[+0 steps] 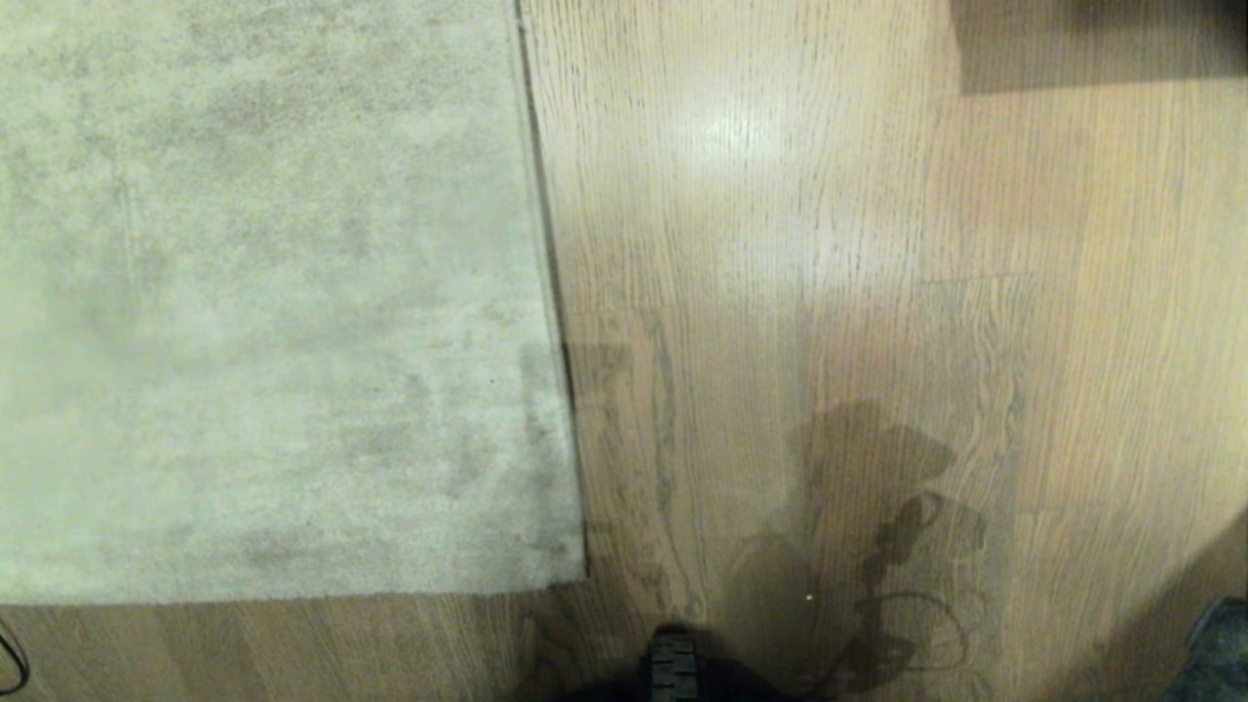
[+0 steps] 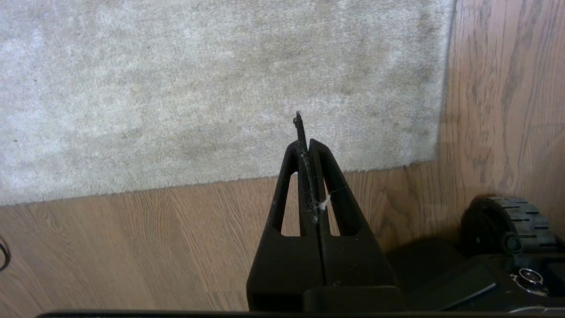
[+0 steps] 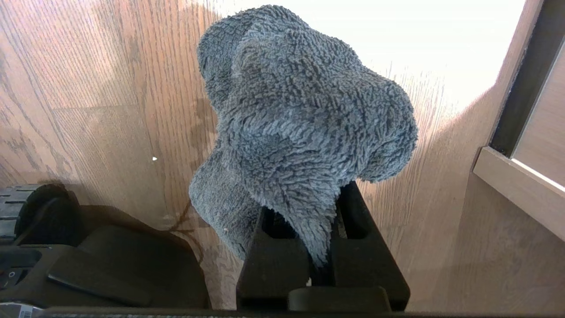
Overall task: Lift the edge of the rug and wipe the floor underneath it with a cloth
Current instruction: Put down the rag
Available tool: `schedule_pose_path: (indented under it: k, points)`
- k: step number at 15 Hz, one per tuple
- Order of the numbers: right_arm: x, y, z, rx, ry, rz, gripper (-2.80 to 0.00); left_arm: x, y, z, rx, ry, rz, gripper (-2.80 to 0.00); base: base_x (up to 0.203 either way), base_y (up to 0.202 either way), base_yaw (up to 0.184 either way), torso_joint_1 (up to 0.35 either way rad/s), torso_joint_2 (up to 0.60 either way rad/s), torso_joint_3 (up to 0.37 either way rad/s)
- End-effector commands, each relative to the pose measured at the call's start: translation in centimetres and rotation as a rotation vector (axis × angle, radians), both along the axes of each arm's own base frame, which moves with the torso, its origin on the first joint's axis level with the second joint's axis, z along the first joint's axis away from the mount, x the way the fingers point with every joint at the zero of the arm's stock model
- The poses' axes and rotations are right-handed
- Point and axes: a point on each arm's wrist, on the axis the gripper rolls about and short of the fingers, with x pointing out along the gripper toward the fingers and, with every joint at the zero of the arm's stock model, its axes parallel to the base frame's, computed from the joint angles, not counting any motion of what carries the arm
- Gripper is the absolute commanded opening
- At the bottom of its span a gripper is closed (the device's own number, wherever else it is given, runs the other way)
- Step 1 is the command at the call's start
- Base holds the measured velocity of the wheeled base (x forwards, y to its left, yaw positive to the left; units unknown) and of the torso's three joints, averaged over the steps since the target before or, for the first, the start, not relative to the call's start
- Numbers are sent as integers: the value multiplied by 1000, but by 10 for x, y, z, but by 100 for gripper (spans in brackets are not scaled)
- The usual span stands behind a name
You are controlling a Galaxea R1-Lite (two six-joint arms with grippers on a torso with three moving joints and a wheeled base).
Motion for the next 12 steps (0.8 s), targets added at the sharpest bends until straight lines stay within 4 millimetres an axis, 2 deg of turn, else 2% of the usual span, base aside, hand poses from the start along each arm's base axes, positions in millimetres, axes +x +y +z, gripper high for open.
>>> schedule_pose_path:
  k: [1, 6, 12]
  points:
    - [0, 0, 0, -1, 2, 0, -280, 0, 0, 0, 0, 0, 1, -280, 0, 0, 0, 0, 0, 0]
    - [0, 0, 0, -1, 2, 0, -280, 0, 0, 0, 0, 0, 1, -280, 0, -10, 0, 0, 1, 0]
    - [0, 0, 0, -1, 2, 0, -280, 0, 0, 0, 2, 0, 1, -280, 0, -174, 1, 1, 1, 3]
